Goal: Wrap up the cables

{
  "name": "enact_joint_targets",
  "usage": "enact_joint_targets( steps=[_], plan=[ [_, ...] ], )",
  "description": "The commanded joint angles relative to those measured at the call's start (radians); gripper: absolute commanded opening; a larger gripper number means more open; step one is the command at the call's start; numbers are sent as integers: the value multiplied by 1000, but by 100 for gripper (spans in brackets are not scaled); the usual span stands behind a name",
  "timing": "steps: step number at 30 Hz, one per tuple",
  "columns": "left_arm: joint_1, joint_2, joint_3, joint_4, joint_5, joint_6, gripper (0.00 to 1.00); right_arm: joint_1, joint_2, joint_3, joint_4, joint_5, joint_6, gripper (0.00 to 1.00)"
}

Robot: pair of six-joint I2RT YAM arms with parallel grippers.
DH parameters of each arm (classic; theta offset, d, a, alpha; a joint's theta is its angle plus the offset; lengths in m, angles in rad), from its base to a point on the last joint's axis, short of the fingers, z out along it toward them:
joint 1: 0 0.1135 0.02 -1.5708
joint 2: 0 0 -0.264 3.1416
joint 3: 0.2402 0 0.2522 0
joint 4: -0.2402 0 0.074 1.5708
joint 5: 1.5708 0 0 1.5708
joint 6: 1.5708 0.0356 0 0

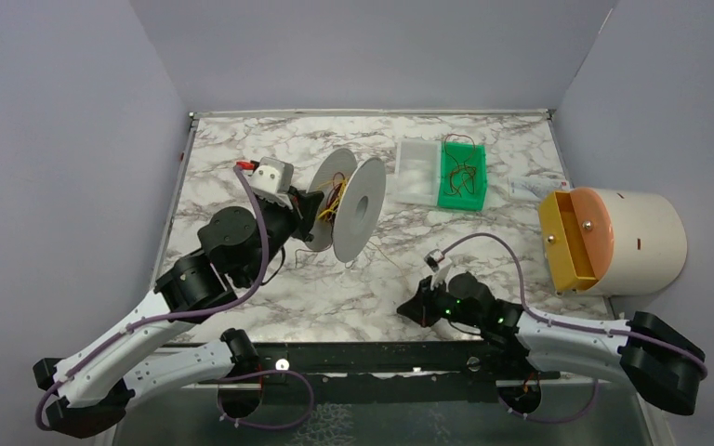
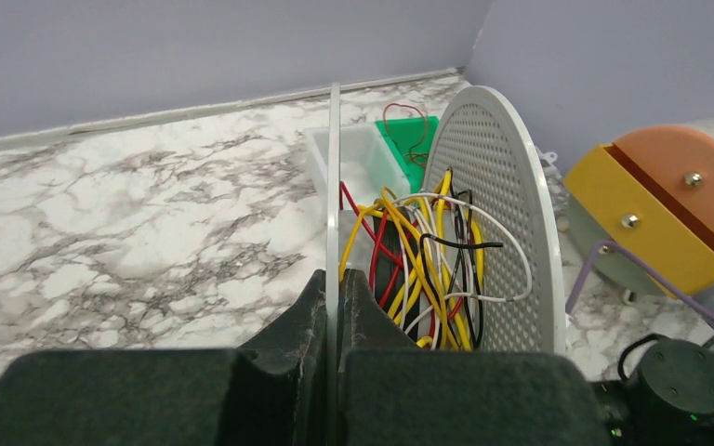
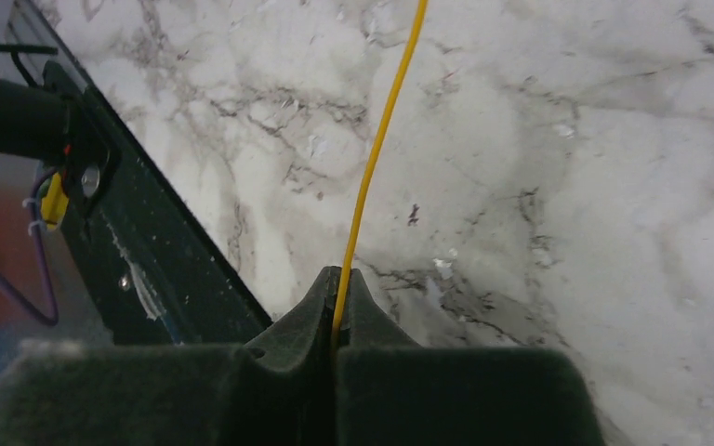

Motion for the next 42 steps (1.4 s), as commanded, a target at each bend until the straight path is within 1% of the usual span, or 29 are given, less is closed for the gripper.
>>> enact_joint_targets(
  steps=[1, 6, 9, 15, 18, 22, 27, 31, 35, 42],
  plan=[
    [-5, 21, 13, 136, -146, -28, 0, 116, 19, 33, 1, 79, 3, 1],
    [-5, 77, 23, 133, -223, -10, 0, 308, 84, 115, -21, 210, -18, 1],
    [-6, 112, 31, 118, -246, 1, 0, 402, 120, 177, -55, 277, -53, 1],
    [-5, 177, 28, 73, -272, 23, 0, 594, 169, 342, -163, 423, -146, 1],
    [-5, 199, 17, 57, -273, 32, 0, 663, 176, 432, -219, 471, -196, 1],
    [-5, 222, -6, 36, -251, 42, 0, 695, 166, 535, -286, 476, -251, 1],
    [-5, 249, -33, -3, -191, 47, 0, 695, 151, 651, -378, 500, -304, 1],
    [-6, 276, -42, -40, -131, 57, 0, 695, 175, 749, -449, 534, -362, 1],
    [-5, 292, -60, -62, -60, 78, 0, 695, 192, 807, -460, 572, -415, 1],
    [-10, 291, -97, -87, 34, 110, 0, 694, 212, 885, -505, 730, -501, 1]
  ],
)
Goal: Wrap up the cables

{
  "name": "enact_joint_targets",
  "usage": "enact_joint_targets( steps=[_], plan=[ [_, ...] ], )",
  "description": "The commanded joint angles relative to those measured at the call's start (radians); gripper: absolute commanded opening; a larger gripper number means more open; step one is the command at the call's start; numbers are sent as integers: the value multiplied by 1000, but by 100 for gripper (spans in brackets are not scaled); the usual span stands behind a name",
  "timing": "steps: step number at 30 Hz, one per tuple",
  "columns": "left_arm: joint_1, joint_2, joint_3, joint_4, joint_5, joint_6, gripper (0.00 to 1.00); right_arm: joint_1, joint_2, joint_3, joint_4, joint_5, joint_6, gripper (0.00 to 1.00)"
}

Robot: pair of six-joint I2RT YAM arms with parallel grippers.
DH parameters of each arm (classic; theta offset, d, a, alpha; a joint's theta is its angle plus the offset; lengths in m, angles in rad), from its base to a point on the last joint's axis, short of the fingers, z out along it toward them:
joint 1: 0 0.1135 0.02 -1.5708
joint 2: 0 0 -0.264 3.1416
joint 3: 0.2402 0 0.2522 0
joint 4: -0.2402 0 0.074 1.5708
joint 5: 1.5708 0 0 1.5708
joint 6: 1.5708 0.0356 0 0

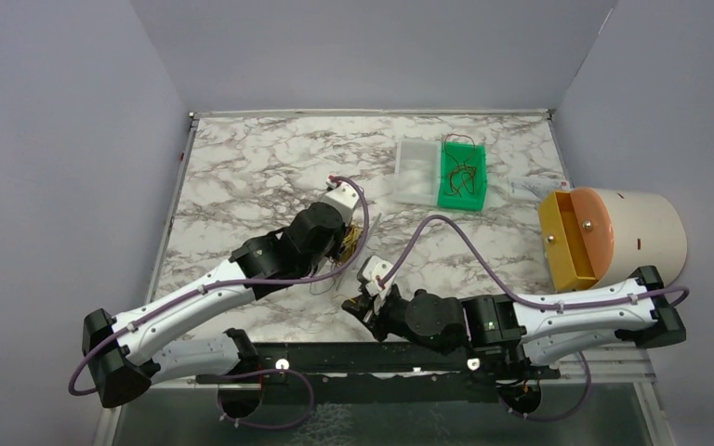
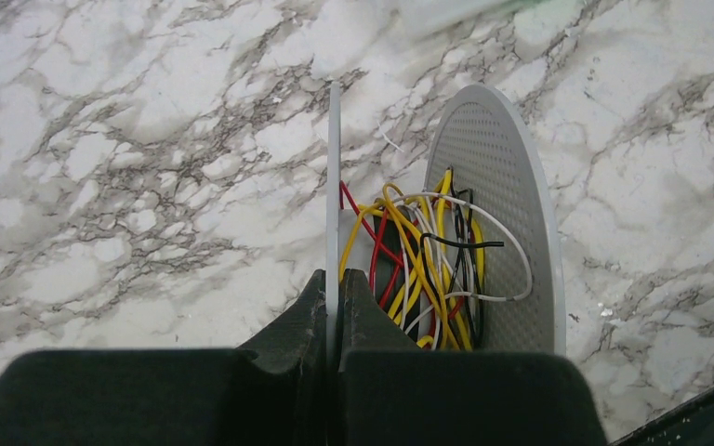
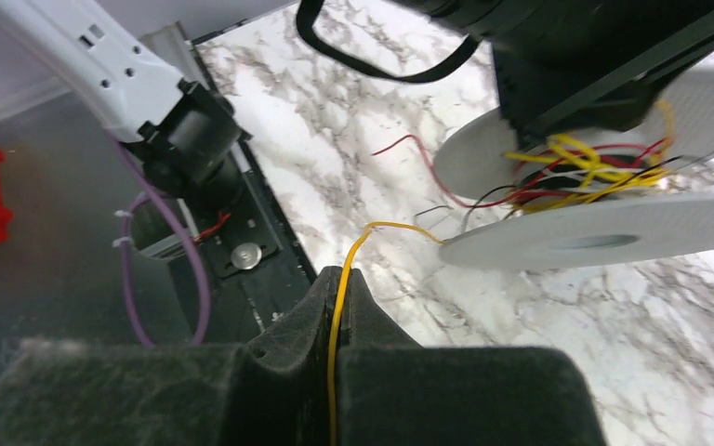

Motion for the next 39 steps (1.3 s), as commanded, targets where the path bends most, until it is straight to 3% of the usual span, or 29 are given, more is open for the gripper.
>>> enact_joint_targets(
  steps=[1, 18, 26, 34, 39],
  plan=[
    [-12, -14, -7, 32, 86, 33, 0, 1, 6, 58, -54, 144, -88, 1],
    [-57, -102, -64, 23, 268, 115, 0, -322, -112, 68, -154, -11, -103, 1],
    [-62, -182, -93, 19, 411, 153, 0, -558, -103, 38, -214, -205, -36, 1],
    [-62, -253, -116, 15, 474, 145, 0, -776, -134, -100, -204, -375, 74, 1],
    [-62, -297, -117, 14, 505, 136, 0, -839, -159, -222, -157, -467, 160, 1]
  ],
)
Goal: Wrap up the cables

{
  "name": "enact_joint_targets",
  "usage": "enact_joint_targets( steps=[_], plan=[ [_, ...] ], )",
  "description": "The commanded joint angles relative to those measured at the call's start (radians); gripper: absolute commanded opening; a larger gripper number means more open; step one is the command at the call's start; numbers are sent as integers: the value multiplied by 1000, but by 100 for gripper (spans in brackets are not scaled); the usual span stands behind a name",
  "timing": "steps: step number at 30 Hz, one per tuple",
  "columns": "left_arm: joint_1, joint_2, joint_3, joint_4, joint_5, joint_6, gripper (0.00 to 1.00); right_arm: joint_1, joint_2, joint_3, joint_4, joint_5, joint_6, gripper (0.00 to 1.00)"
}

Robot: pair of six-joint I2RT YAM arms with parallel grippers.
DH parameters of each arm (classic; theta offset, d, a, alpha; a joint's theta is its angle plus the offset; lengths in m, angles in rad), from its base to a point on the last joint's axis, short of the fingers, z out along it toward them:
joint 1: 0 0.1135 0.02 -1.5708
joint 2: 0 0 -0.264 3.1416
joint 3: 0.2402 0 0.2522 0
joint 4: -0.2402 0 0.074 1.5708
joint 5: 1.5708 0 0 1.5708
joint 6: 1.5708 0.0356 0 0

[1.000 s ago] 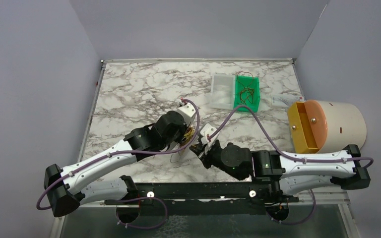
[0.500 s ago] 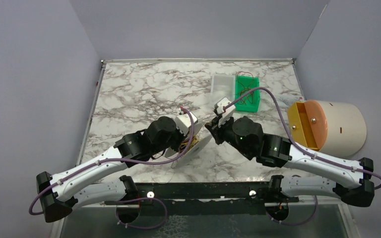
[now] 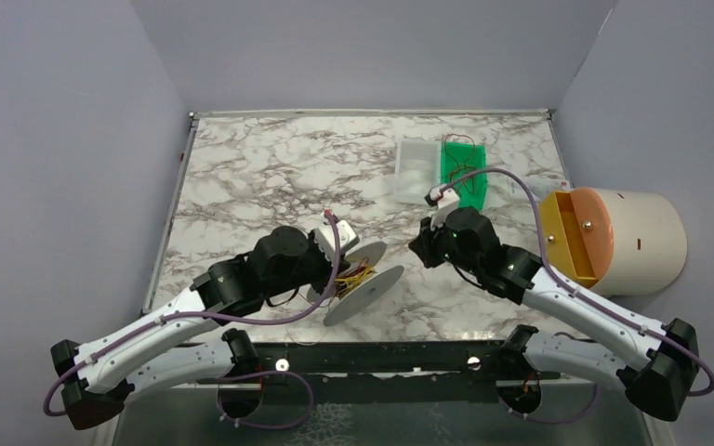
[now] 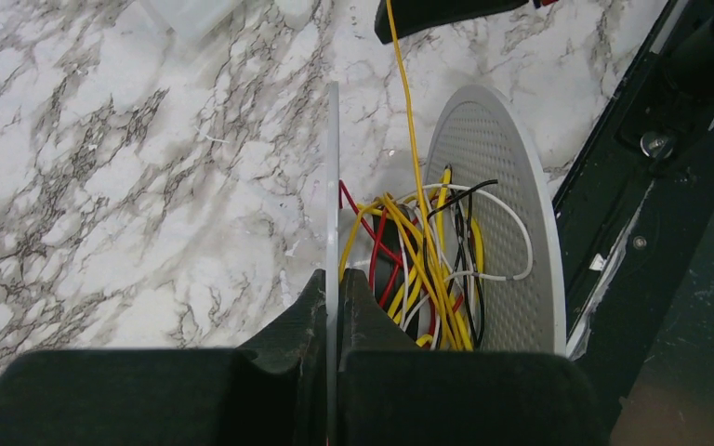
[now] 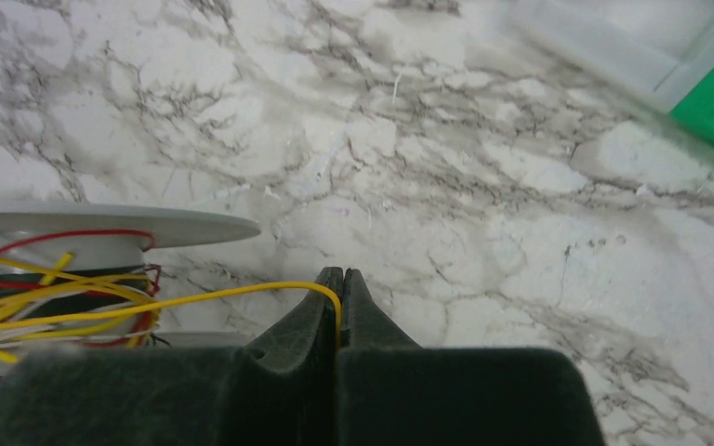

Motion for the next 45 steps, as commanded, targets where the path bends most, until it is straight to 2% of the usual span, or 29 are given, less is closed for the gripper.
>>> enact_joint_targets(
  steps=[1, 12, 22, 27, 32, 45],
  plan=[
    [-5, -55, 11, 55, 78, -4, 0, -39, -38, -95, 40, -126, 101, 1],
    [-5, -135, 41, 95, 154, -34, 0, -44, -79, -336, 192, -278, 198, 1],
    [-5, -127, 24, 199, 125, -87, 0, -44, -127, -483, 377, -420, 237, 1],
    [-5, -124, 10, 264, 127, -116, 0, -44, -130, -556, 521, -485, 267, 1],
    [-5, -104, 31, 238, 152, -99, 0, -44, -168, -607, 621, -490, 272, 1],
    [-6, -104, 59, 132, 196, -44, 0, -44, -335, -672, 652, -462, 196, 1]
  ],
)
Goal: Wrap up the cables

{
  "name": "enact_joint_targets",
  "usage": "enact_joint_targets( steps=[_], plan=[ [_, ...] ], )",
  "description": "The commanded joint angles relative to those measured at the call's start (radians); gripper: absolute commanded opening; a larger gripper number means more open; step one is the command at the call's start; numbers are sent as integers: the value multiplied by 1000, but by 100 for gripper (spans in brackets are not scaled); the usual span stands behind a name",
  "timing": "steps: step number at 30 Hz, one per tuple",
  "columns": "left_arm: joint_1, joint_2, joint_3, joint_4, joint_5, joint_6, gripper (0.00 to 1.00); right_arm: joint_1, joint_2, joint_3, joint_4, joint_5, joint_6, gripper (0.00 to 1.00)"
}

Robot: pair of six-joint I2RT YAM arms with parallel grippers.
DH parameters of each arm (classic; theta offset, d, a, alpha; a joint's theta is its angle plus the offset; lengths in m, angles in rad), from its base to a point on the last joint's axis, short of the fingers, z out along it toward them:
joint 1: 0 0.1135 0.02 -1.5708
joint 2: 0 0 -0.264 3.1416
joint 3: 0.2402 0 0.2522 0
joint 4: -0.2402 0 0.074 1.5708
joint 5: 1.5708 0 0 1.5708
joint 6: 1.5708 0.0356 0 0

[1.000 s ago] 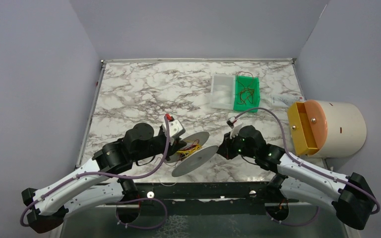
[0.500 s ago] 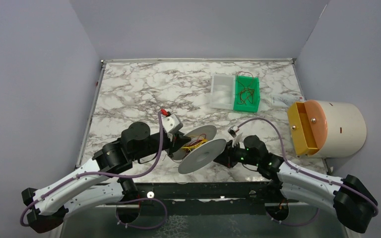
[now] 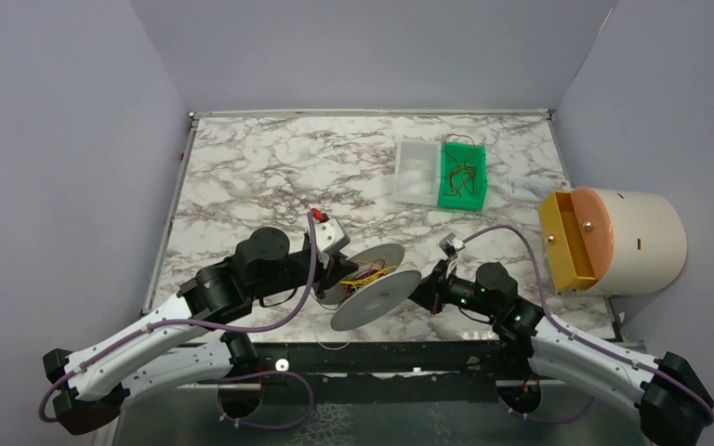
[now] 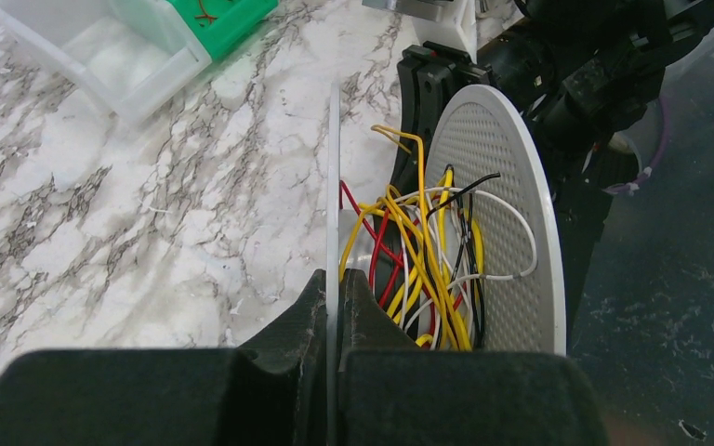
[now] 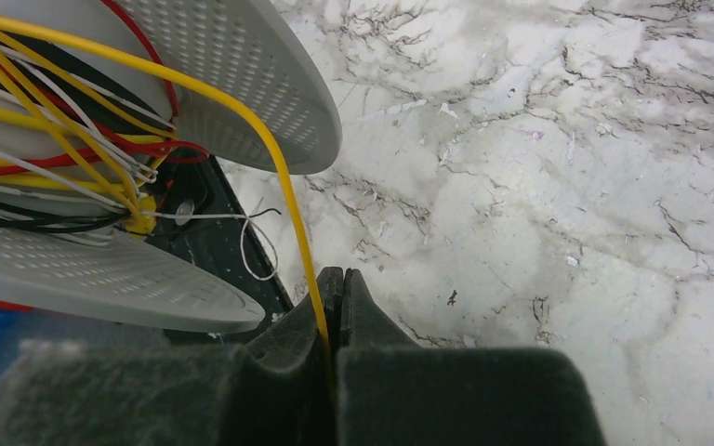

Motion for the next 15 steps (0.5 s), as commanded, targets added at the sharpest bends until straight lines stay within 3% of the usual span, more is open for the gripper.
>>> enact_joint_targets(
  steps=[1, 15],
  plan=[
    [-3, -24, 57, 32, 70, 27, 0, -8, -41, -28, 40, 4, -47, 1],
    [-3, -23, 90, -46, 110, 53, 0, -8, -126, -75, 43, 45, -104, 27]
  ],
)
